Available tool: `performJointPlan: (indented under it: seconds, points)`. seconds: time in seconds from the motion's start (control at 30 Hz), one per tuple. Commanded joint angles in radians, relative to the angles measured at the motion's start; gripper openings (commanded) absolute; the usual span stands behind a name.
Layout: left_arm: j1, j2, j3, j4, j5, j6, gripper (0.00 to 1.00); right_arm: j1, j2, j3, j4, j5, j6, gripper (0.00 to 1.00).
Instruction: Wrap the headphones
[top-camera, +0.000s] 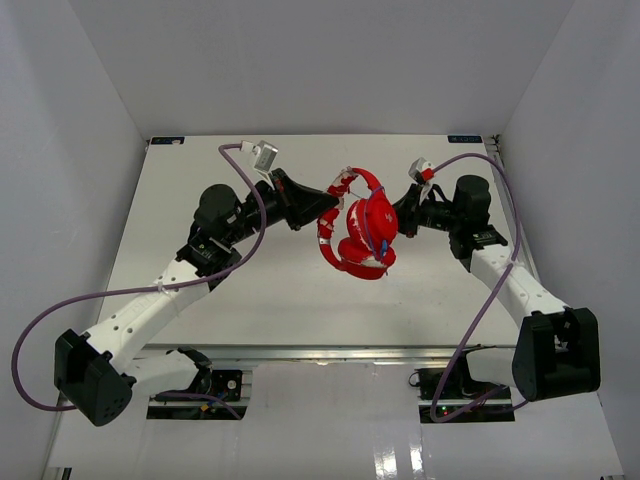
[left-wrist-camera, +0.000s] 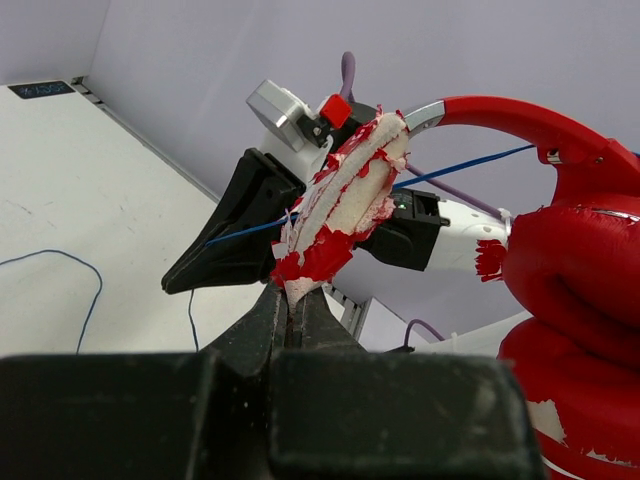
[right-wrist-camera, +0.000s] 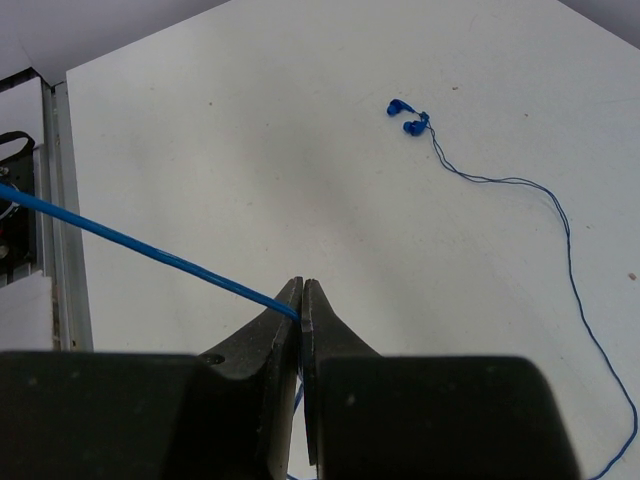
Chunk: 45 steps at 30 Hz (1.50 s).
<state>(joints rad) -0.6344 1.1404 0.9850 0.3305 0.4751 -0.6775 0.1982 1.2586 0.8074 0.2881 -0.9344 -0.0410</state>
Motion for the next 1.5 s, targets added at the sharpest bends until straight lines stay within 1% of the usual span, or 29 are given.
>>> performJointPlan:
  seconds: [0.0,0.17,0.3,0.43,0.57,0.67,0.83,1.03,1.17,1.27,1.37,1.47]
  points:
    - [0.0,-0.042,0.084,0.093,0.008,-0.049,0.0,-0.005,0.016,-0.005,0.0,0.007,-0.014,0.08]
    - [0.001,-0.036,0.086,0.105,-0.005,-0.087,0.0,-0.005,0.013,-0.003,0.024,-0.034,0.005,0.08]
    - [-0.002,-0.02,0.074,0.104,-0.041,-0.116,0.0,-0.005,0.021,0.009,0.095,-0.104,0.079,0.08]
    - [-0.002,-0.004,0.074,0.108,-0.073,-0.145,0.0,-0.005,0.047,0.038,0.176,-0.165,0.159,0.14]
    - [-0.006,0.022,0.098,0.106,-0.099,-0.163,0.0,-0.001,0.092,0.073,0.269,-0.214,0.268,0.27]
    - [-0.01,0.043,0.123,0.103,-0.1,-0.177,0.0,0.016,0.128,0.1,0.347,-0.223,0.33,0.42]
    - [-0.014,0.062,0.132,0.129,-0.091,-0.219,0.0,0.048,0.161,0.133,0.378,-0.227,0.342,0.64]
    - [-0.016,0.076,0.123,0.177,-0.101,-0.301,0.0,0.07,0.173,0.095,0.464,-0.228,0.364,0.83]
    - [-0.019,0.079,0.121,0.2,-0.117,-0.347,0.0,0.082,0.187,0.099,0.507,-0.225,0.371,0.88]
    - [-0.022,0.076,0.132,0.198,-0.142,-0.371,0.0,0.095,0.211,0.112,0.526,-0.231,0.365,0.88]
    - [-0.023,0.065,0.14,0.194,-0.192,-0.385,0.0,0.112,0.231,0.105,0.554,-0.239,0.357,0.88]
    - [-0.025,0.055,0.147,0.197,-0.257,-0.421,0.0,0.14,0.235,0.048,0.605,-0.254,0.34,0.88]
